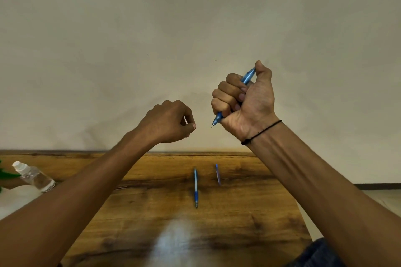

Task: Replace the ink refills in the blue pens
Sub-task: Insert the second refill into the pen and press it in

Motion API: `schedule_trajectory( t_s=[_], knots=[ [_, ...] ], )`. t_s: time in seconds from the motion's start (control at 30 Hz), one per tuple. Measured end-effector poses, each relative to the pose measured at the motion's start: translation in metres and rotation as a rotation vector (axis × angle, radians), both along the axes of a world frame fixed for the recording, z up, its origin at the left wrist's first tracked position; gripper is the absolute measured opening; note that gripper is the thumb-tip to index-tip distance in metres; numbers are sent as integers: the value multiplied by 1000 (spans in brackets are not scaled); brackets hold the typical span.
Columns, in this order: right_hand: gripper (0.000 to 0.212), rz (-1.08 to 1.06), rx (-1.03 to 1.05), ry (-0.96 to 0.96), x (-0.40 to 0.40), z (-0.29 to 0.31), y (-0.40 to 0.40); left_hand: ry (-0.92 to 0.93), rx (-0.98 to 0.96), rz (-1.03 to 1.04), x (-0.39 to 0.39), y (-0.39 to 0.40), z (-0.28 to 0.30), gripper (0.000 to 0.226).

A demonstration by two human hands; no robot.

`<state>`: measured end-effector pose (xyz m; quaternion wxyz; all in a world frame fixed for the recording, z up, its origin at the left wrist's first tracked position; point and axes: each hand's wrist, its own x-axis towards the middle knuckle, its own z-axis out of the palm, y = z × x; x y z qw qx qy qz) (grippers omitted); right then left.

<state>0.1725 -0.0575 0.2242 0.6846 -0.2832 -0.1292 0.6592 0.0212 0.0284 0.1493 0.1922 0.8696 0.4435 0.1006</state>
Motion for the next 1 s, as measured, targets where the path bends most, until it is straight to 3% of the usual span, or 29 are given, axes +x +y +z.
schedule_trajectory(
  t_s=[1.0],
  knots=[
    [73, 10, -108, 2, -1, 1, 1, 21, -18, -8, 0, -2, -1, 12]
  ],
)
